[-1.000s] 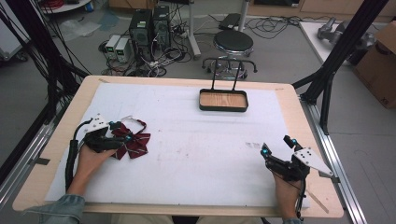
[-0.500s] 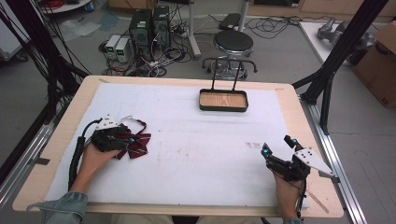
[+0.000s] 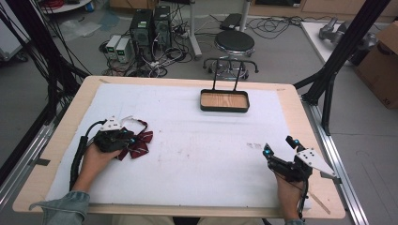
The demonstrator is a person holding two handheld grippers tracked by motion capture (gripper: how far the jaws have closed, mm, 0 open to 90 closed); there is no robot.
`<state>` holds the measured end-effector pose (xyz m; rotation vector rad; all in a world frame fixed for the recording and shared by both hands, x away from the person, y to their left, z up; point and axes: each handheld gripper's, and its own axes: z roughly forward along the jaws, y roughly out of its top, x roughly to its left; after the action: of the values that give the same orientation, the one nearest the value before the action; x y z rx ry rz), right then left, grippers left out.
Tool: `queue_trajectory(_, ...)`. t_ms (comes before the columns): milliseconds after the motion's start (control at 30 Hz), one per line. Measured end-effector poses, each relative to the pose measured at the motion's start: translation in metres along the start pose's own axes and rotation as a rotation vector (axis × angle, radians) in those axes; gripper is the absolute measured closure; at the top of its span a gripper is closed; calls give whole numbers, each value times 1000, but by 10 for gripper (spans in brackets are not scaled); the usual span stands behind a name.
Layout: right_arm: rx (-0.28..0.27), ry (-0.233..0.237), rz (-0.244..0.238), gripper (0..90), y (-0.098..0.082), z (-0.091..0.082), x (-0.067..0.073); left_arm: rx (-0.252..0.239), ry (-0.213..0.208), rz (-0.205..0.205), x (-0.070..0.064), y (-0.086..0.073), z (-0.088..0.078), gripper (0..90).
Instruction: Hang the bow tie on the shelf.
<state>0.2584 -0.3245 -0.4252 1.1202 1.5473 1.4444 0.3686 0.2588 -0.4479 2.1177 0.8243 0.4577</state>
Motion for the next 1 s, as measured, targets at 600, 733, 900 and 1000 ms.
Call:
queue_trajectory(600,21,9,20,113,-3,4,-2,-193,-162,66,-25,68,-10,702)
queue_trajectory(733,20,13,22,113,-3,4,-2,-206,-197,102,-31,93,-4,702)
queue_trajectory(900,22,17,23,113,-5,6,-3,-222,-253,146,-35,128,5,702)
queue_trajectory(1000,27,20,29,114,-5,6,-3,-223,-287,170,-37,149,12,702)
